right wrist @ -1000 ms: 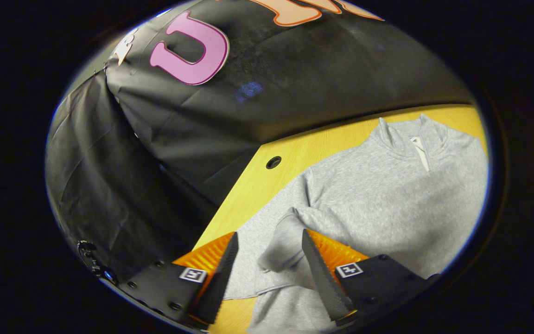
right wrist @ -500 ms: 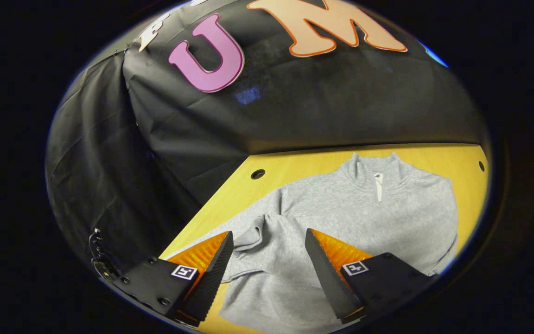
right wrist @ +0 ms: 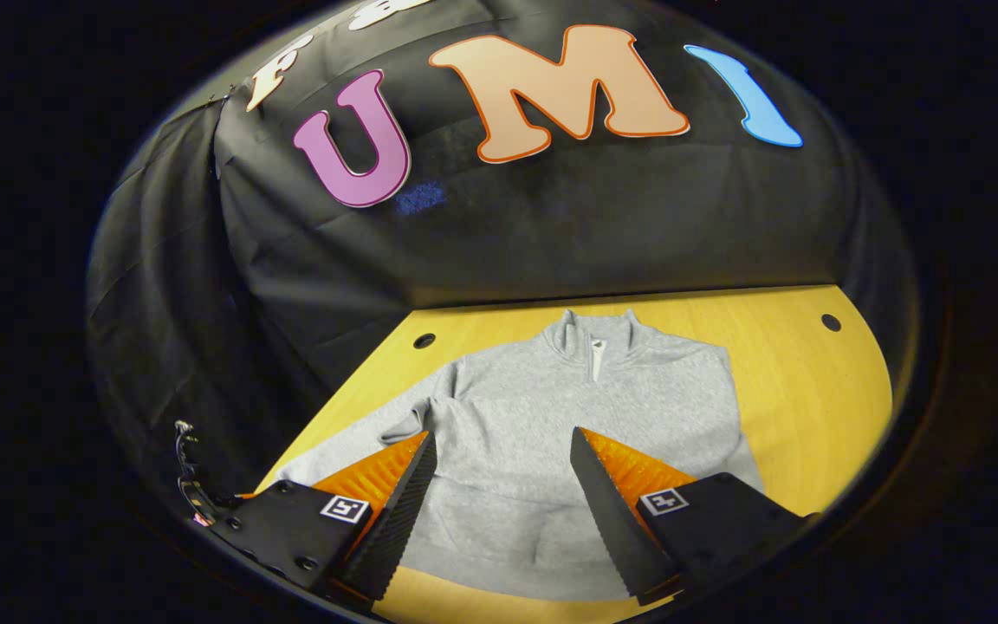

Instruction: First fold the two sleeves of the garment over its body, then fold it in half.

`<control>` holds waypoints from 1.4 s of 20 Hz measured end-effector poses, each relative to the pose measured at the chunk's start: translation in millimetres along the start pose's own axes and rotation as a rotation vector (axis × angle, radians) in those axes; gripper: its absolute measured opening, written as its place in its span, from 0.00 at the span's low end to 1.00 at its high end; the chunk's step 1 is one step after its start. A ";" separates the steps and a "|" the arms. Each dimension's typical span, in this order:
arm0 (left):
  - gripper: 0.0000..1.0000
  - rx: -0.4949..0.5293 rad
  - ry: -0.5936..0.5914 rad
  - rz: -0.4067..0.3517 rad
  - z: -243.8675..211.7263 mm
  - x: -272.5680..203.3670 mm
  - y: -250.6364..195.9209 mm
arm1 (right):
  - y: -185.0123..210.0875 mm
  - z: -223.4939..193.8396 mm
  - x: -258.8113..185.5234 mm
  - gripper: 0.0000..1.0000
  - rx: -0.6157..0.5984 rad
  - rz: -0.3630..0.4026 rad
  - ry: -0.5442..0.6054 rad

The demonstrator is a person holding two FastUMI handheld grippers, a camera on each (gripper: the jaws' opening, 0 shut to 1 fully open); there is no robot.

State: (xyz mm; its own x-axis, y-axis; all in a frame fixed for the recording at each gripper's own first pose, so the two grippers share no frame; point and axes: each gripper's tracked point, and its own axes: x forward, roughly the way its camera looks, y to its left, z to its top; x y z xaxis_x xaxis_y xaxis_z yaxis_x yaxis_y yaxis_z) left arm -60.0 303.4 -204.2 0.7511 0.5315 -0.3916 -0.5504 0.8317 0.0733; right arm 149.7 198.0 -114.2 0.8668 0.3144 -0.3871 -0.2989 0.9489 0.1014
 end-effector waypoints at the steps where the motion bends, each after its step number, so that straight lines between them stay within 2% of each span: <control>1: 0.58 0.002 -0.002 -0.002 2.1 2.6 -4.7 | -1.2 -5.2 -7.7 0.97 0.001 -0.004 0.013; 2: 0.50 0.009 0.004 -0.010 1.4 5.8 -8.4 | -1.6 -11.0 -13.2 0.93 0.004 -0.007 0.024; 5: 0.15 0.033 0.007 -0.024 4.6 6.7 -16.1 | -3.6 -24.1 -25.6 0.97 0.010 -0.010 0.049; 7: 0.07 0.057 0.009 -0.033 5.0 7.9 -17.7 | -2.9 -27.8 -33.0 0.98 0.004 -0.011 0.050; 11: 0.01 0.033 0.006 -0.055 8.2 5.2 -18.4 | -10.1 -27.7 -41.5 0.97 -0.008 -0.031 0.039; 16: 0.00 0.010 -0.016 -0.118 28.2 -1.1 -31.8 | -17.5 -31.6 -50.2 0.98 -0.008 -0.040 0.039; 22: 0.00 -0.040 -0.126 -0.252 84.2 -21.6 -85.2 | -37.0 -28.7 -69.5 0.97 -0.007 -0.061 0.023; 28: 0.00 -0.058 -0.213 -0.436 134.2 -54.2 -170.9 | -67.6 -22.3 -88.2 0.98 0.002 -0.087 0.002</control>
State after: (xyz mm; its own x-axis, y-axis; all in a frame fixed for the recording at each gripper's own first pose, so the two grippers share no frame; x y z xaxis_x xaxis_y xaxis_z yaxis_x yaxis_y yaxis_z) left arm 42.3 154.0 -72.4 0.9707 0.1617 -0.1778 -0.1828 0.9771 -0.1091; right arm 84.6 105.4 -107.3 0.8889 0.2303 -0.3960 -0.2213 0.9728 0.0690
